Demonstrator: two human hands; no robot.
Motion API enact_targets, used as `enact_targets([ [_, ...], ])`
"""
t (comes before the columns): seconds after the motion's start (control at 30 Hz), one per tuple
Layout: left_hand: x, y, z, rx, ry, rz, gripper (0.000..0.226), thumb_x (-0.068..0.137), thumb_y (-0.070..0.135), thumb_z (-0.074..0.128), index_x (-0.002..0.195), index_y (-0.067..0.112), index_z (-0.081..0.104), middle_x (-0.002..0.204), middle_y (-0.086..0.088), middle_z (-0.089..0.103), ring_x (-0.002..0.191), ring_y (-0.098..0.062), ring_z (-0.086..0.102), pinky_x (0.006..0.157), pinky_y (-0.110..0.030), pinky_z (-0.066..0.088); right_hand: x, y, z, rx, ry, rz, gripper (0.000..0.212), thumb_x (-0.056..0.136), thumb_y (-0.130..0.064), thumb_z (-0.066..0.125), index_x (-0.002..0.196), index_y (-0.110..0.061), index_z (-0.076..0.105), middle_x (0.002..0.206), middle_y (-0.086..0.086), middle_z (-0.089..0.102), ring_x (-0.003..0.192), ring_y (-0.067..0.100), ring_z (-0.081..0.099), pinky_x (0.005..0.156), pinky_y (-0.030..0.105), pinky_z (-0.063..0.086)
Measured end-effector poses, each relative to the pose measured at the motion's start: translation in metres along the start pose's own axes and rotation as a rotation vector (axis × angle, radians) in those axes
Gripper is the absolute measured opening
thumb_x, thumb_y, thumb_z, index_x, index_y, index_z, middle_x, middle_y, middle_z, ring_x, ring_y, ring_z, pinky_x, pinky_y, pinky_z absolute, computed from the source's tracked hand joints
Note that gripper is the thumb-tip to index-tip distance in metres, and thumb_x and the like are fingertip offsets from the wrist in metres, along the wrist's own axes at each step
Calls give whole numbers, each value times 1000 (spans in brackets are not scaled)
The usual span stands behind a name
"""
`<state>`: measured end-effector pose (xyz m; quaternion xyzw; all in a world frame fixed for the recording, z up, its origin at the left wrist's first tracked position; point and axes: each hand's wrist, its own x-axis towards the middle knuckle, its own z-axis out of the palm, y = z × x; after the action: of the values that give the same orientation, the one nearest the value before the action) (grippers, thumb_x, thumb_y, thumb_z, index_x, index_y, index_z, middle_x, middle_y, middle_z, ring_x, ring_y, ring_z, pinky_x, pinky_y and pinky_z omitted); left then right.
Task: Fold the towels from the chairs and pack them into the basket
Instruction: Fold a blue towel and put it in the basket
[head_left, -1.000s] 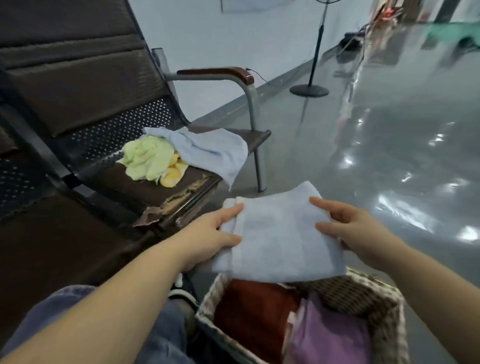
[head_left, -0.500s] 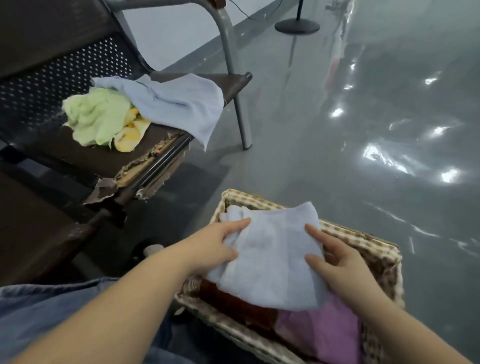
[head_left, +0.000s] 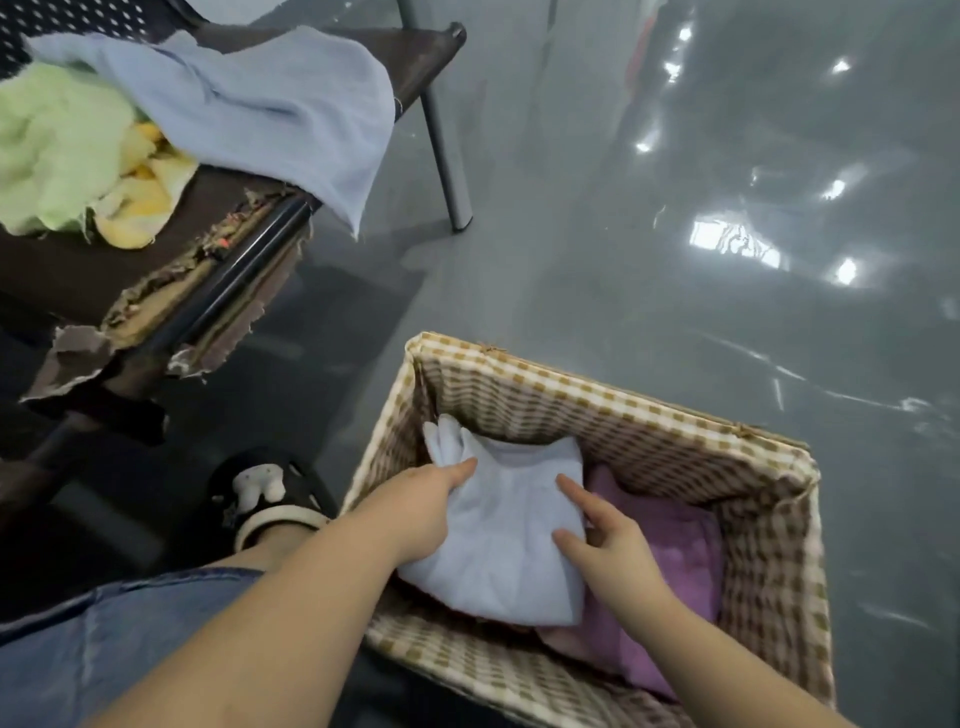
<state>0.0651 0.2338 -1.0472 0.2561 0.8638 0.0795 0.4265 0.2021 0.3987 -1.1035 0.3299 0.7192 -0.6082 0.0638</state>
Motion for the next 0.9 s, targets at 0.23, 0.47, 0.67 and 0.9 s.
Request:
enact_targets([
  [0.23,11,-13,13,-20,8,-40,70,97,2,32,152,35,3,150,-11,30,124,-25,46,100,-27,37,1,5,15,-57,-51,90,58,90,-2,58,139,-30,42,132,-7,52,114,6,54,94,17,47],
  [0.47,7,-26,19,-3,23,-154,69,98,11,32,152,25,-8,159,-5,-16,148,-26,3,119,-36,15,-13,-8,15,-352,-113,119,75,90,-17,61,152,-22,18,152,-1,31,134,16,38,105,21,34],
  [0.67,-25,-12,11,103,98,-62,68,100,13,33,152,22,-9,159,-3,-18,148,-22,-5,120,-34,7,-25,-37,15,-745,-148,-14,85,90,-30,61,153,-21,5,160,7,-2,147,19,9,112,24,22],
  [0.9,-76,9,-25,241,385,2,73,100,37,40,153,17,-7,160,-4,-16,147,-23,-10,119,-37,2,-28,-116,22,-1035,-176,-326,82,92,-36,56,153,-22,5,160,6,-3,147,22,5,118,34,18],
])
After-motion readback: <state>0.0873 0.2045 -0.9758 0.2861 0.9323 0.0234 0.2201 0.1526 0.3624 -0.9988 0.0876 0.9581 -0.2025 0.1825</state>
